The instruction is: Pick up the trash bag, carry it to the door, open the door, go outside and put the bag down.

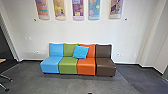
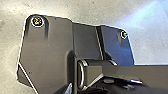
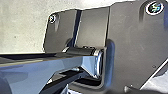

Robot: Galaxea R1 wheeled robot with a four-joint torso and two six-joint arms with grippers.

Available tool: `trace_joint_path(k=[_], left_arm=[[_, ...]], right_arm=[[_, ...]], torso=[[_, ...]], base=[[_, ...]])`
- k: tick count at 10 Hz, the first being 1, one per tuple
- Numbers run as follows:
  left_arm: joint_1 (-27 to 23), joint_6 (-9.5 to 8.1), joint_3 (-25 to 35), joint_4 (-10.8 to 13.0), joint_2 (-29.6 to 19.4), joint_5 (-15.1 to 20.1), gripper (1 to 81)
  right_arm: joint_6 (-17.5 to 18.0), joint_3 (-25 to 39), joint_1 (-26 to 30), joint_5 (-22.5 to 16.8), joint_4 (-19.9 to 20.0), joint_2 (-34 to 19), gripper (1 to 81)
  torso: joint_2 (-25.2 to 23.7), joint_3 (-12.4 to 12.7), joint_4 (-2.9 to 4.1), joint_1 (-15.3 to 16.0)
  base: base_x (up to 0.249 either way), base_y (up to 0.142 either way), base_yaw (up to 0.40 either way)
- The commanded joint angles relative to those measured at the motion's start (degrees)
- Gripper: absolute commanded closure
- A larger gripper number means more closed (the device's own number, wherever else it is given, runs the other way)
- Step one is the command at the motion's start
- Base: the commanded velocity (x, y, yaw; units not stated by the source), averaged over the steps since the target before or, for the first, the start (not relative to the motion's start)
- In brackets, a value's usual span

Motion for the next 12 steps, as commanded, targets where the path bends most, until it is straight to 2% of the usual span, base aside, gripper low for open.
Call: trace_joint_path(k=[1,5,8,12], left_arm=[[-2.2,-0.23,0.5,0.4,-0.2,2.6,1.0],[-2.2,-0.32,0.5,-0.5,0.0,2.6,1.0],[-2.2,-0.32,0.5,-6.3,0.3,2.6,1.0],[-2.2,-0.32,0.4,-6.5,0.1,2.6,1.0]], right_arm=[[-0.8,0.6,1.9,-3.2,-0.3,-0.1,1.0],[-0.8,0.9,1.9,-3.2,-0.4,-0.1,1.0],[-0.8,1.0,1.9,-3.2,-0.4,-0.1,1.0],[-0.8,1.0,1.9,-3.2,-0.5,-0.1,1.0]], torso=[[0.0,0.0,0.00,0.0],[0.0,0.0,0.00,0.0],[0.0,0.0,0.00,0.0],[0.0,0.0,0.00,0.0]], base=[[0.122,-0.064,0.000],[0.122,-0.016,0.000],[0.122,0.000,0.000],[0.122,-0.015,0.000]])
